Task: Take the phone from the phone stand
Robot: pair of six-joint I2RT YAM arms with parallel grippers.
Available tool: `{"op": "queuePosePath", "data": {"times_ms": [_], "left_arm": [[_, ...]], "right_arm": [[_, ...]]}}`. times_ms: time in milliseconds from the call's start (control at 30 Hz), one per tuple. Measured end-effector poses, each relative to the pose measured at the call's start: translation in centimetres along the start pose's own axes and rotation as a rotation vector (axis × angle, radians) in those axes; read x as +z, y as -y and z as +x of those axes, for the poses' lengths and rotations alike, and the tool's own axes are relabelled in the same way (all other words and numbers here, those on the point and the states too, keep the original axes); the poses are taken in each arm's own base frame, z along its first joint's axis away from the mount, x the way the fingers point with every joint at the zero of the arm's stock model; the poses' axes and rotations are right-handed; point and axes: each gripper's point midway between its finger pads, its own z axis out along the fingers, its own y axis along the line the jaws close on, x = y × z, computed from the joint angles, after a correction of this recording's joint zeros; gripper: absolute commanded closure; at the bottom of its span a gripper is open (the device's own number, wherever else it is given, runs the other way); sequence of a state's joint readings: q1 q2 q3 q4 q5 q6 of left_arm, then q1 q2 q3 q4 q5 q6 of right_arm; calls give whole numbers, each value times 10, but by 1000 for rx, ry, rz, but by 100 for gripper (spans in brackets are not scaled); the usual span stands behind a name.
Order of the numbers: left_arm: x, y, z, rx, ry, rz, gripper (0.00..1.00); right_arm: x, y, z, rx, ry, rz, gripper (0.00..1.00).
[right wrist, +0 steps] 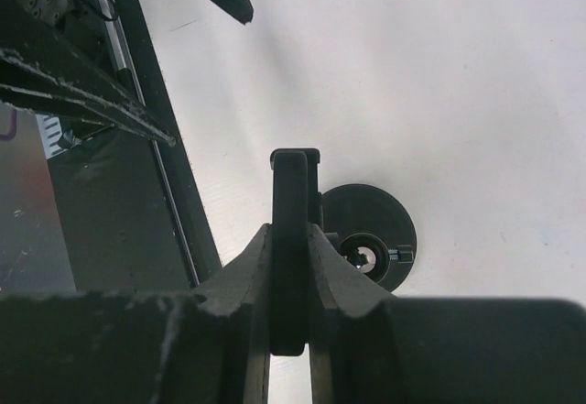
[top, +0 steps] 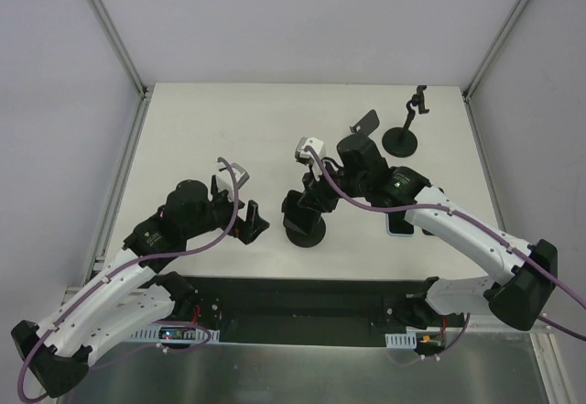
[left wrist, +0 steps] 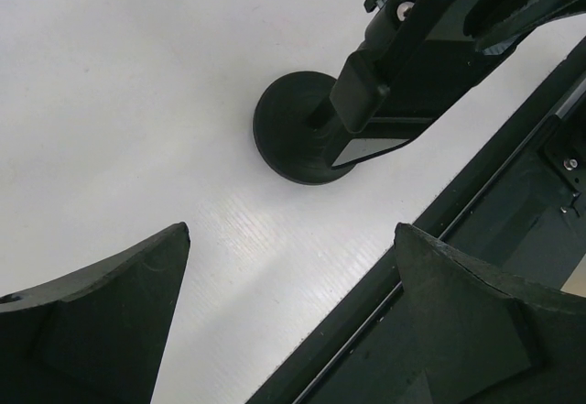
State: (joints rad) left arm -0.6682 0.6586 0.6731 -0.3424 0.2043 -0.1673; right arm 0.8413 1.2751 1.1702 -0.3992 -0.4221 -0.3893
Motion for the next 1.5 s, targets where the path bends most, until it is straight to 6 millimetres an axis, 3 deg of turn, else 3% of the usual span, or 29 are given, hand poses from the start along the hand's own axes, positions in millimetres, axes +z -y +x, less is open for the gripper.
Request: {"op": "queuePosePath", "data": {"times_ms": [267,433,600,700,867,1200,1500], "left_arm": [[19,14,-2,128,-61,126,9],[28,24,-16,253,-66,213,21],[38,29,-28,334,-66,276,26],[46,26,-31,333,-81,313,33],[58,15,-25,266,-129,373,36],[56,35,-18,226,-149,528,44],[59,38,-16,205,-157,558,66]], "right_arm": [[2,1,-1,4,5,29,99],[1,0,-1,0,12,29,99],[0,-1,0,-11,23,27,99],[-1,-2,0,-15,31,23,99],[0,-4,0,-25,38,7,99],[1,-7,0,-39,42,-12,99],[1,-11,0,-49,41,-29,98]]}}
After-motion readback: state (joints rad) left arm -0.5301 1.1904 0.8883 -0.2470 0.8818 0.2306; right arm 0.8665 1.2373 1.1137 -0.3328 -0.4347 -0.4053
